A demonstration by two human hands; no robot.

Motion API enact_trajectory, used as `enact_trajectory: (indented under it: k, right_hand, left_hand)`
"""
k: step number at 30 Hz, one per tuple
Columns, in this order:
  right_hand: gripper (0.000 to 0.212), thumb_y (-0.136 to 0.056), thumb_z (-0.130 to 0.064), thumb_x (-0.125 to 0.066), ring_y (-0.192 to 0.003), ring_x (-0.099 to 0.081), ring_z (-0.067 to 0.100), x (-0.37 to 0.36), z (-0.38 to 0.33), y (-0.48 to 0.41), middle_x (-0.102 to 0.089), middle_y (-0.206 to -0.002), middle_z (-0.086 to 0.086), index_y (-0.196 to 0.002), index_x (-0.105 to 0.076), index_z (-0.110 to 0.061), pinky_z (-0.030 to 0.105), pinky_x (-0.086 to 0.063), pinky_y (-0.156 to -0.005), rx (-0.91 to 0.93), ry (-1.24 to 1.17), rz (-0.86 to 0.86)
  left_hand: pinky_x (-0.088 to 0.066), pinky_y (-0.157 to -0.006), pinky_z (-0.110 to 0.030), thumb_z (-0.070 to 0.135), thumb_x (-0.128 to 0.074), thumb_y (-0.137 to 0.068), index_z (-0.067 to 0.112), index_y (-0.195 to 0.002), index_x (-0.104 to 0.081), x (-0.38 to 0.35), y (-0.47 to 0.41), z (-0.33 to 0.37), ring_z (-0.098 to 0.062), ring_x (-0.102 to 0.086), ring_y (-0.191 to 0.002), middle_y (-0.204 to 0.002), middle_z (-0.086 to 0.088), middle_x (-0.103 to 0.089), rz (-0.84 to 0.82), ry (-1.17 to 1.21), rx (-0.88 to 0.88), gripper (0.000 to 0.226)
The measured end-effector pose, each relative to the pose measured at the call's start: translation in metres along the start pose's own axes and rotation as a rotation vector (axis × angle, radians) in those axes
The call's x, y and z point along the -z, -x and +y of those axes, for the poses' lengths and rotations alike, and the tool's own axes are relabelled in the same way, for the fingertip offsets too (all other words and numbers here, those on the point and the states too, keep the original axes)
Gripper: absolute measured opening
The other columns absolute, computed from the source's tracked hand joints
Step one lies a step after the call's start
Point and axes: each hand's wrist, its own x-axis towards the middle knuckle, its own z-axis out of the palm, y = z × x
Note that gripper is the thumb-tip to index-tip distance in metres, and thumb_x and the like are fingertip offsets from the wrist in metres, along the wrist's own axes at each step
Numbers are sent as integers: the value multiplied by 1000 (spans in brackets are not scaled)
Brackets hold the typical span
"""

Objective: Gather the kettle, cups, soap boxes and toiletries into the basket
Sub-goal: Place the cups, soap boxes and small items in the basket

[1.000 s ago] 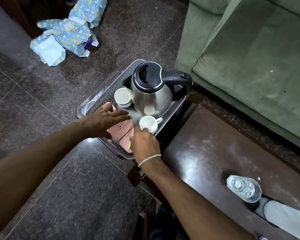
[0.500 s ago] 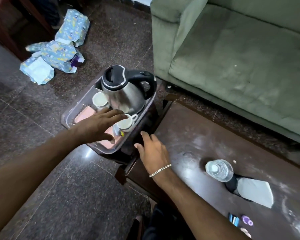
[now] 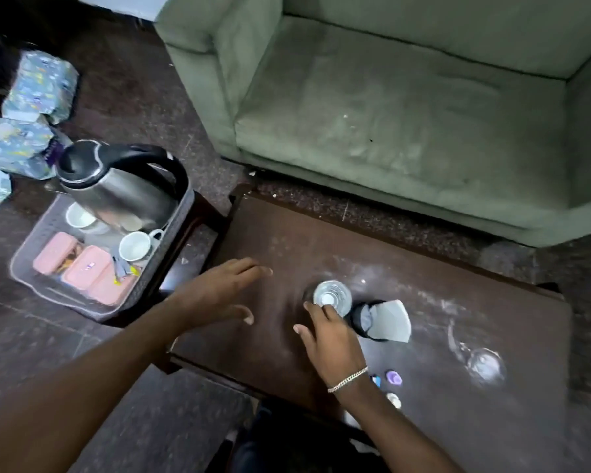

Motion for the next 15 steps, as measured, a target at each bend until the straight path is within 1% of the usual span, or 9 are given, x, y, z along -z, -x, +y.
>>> enact_trajectory:
  k: [3, 5, 6, 8, 10, 13, 15]
  right_hand:
    - [44, -92, -36, -66, -100, -66, 32, 5, 39, 23, -64, -119, 11, -131, -61, -14, 38, -54, -78, -11, 10, -8]
    - [41, -89, -32, -71, -94, -68, 33, 4, 63, 37, -67, -114, 12, -125, -65, -12, 37, -56, -73, -28, 13, 4]
    - [40, -88, -31, -72, -94, -69, 33, 4, 75, 43, -67, -113, 12, -123, -66, -11, 37, -56, -73, -47, 15, 1]
    - [39, -88, -29, -72, -94, -69, 34, 3, 101, 57, -67, -114, 11, -122, -67, -10, 38, -56, -74, -84, 19, -18]
    - [39, -88, -27, -72, -92, -68, 33, 1, 126, 70, -66, -112, 11, -123, -66, -11, 37, -55, -72, -127, 37, -25]
    - [44, -91, -27, -66, -98, -64, 33, -1, 162, 87, -60, -114, 9, -132, -60, -14, 39, -52, -77, -249, 35, -80]
    - [42, -90, -25, -66, -98, -64, 33, -3, 180, 96, -59, -114, 9, -129, -61, -13, 39, -52, -77, -300, 30, -103]
  left_hand:
    - [-50, -98, -39, 56, -82, -75, 17, -146, -47, -36, -26, 36, -23, -56, -121, -137, 0, -49, -46, 21, -13, 89]
    - [-51, -93, -38, 57, -81, -75, 20, -146, -47, -62, -39, 57, -24, -60, -116, -134, 1, -51, -88, 43, 5, 87]
    - [-51, -91, -37, 58, -79, -76, 23, -148, -45, -76, -45, 69, -25, -60, -116, -136, 2, -51, -112, 48, 8, 87]
    - [-50, -92, -37, 58, -76, -78, 25, -150, -41, -108, -54, 92, -25, -61, -118, -147, 4, -47, -168, 42, 24, 87]
    - [-50, -92, -39, 59, -72, -82, 23, -146, -42, -140, -62, 114, -28, -62, -118, -149, 2, -46, -198, 42, 80, 80]
    - [-49, -98, -43, 57, -67, -86, 17, -141, -44, -184, -72, 154, -35, -60, -122, -142, -7, -52, -200, 92, 230, 71]
    - [-49, -98, -44, 54, -69, -87, 14, -137, -45, -210, -77, 180, -37, -61, -119, -137, -11, -55, -183, 141, 344, 68]
